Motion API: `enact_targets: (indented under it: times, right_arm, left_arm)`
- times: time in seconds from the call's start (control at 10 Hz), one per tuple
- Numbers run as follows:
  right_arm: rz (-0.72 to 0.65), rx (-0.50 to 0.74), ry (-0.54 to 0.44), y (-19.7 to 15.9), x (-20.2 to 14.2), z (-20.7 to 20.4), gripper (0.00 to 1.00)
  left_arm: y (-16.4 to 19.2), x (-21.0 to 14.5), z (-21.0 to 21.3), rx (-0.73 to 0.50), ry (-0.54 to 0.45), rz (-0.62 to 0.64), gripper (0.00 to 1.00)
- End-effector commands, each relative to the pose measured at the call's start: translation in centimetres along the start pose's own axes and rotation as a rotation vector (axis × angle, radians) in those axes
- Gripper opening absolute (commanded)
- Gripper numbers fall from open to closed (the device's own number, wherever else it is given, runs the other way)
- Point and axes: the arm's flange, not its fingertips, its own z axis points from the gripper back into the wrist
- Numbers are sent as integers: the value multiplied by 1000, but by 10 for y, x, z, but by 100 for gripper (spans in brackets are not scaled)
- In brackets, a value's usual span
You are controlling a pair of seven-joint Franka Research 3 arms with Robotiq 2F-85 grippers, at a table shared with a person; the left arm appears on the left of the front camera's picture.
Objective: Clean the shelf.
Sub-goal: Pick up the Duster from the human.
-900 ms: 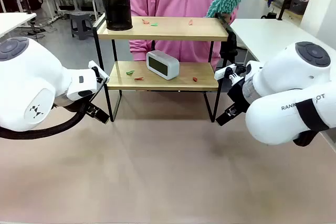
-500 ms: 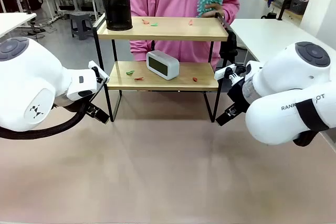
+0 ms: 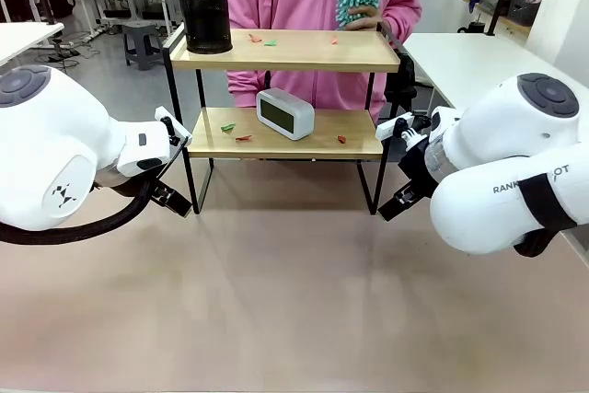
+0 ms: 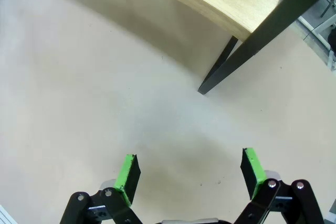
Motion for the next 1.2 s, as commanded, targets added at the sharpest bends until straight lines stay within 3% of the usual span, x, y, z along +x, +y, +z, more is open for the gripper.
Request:
enact_targets:
  times: [0.0, 0.2, 0.3, 0.4, 0.5, 0.7, 0.9, 1.1]
  right_arm:
    - [-1, 0, 0, 0, 0, 0, 100]
    - [0, 0, 0, 0, 0, 0, 100]
    - [52, 32, 66, -7, -2, 29, 100]
    - [-4, 131, 83, -31, -9, 78, 100]
    - [-137, 197, 68, -61, -22, 133, 100]
    - [-660, 456, -37, -142, -64, 213, 100]
    - [-951, 697, -181, -213, -129, 217, 100]
    - [-1287, 880, -389, -263, -204, 181, 100]
  left_arm:
    - [0, 0, 0, 0, 0, -1, 100]
    - [0, 0, 0, 0, 0, -1, 100]
    - [0, 0, 0, 0, 0, 0, 100]
    - [15, 2, 37, -195, -83, 12, 100]
    - [37, -2, 76, -284, -70, 3, 100]
    - [104, -36, 137, -550, -239, 160, 100]
    - [172, -89, 158, -704, -500, 486, 100]
    - [217, -142, 145, -781, -700, 866, 100]
